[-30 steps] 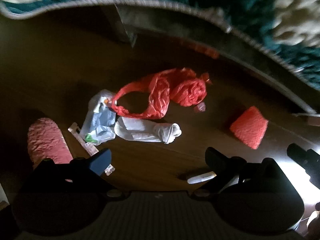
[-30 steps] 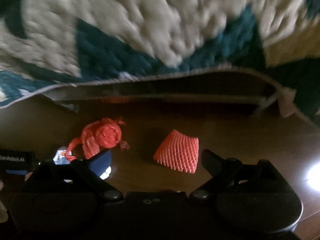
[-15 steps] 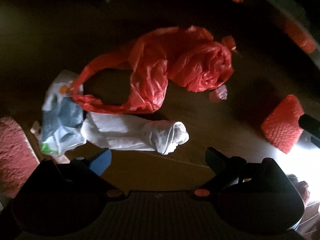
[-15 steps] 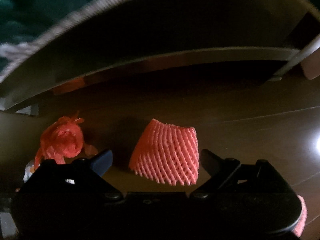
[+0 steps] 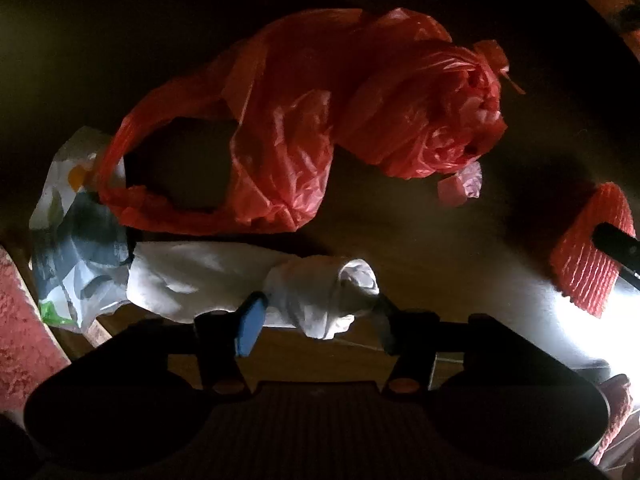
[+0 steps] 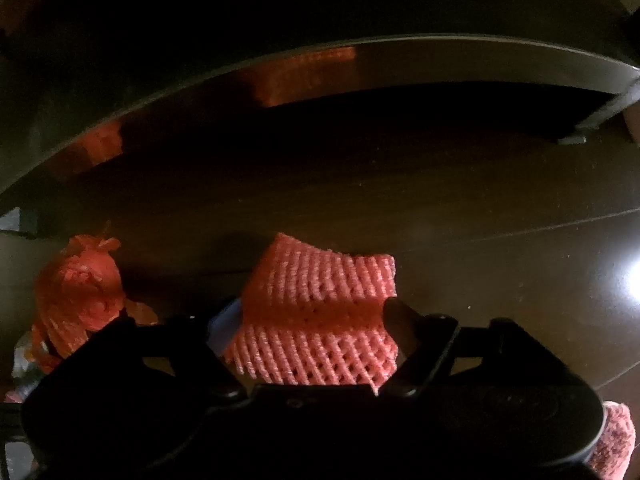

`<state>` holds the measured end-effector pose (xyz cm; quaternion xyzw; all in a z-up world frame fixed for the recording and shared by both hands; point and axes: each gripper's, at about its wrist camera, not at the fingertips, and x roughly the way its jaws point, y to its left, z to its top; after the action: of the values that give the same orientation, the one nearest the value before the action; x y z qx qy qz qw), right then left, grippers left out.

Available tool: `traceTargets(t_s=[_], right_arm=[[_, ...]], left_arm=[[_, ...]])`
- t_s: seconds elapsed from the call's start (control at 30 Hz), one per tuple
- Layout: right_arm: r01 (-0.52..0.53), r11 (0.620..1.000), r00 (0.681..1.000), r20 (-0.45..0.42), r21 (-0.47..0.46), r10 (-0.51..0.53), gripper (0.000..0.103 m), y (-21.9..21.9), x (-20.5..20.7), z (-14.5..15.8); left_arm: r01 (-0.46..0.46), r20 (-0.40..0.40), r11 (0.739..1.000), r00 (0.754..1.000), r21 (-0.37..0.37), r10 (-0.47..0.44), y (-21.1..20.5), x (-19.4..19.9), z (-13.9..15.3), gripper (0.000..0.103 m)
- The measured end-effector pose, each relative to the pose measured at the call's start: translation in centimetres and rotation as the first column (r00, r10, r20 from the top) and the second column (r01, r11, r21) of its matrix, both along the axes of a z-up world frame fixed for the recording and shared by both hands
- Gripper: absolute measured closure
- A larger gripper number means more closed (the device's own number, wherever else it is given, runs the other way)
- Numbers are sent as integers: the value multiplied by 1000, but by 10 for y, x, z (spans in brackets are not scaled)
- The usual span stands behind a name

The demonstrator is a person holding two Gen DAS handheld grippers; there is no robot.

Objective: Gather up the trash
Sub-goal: 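Grasp the white cloth with the left tool while the right tool grasps the orange foam net, then lift the white cloth with the left tool while the right tool carries the foam net to the bin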

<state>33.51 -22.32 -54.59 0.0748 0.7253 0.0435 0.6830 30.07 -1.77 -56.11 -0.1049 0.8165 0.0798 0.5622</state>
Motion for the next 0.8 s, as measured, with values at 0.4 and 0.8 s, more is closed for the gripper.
traceTargets(t_s=[0.4, 0.8], right_arm=[[-34, 999, 999, -24, -11, 34, 93, 4, -4, 30], [-42, 999, 995, 94, 34, 39, 94, 9, -27, 160]], left_arm=[[-26, -8, 1000, 1000, 12, 26, 13, -3, 24, 72], [-31, 113, 998, 993, -47, 36, 8, -20, 144, 72]])
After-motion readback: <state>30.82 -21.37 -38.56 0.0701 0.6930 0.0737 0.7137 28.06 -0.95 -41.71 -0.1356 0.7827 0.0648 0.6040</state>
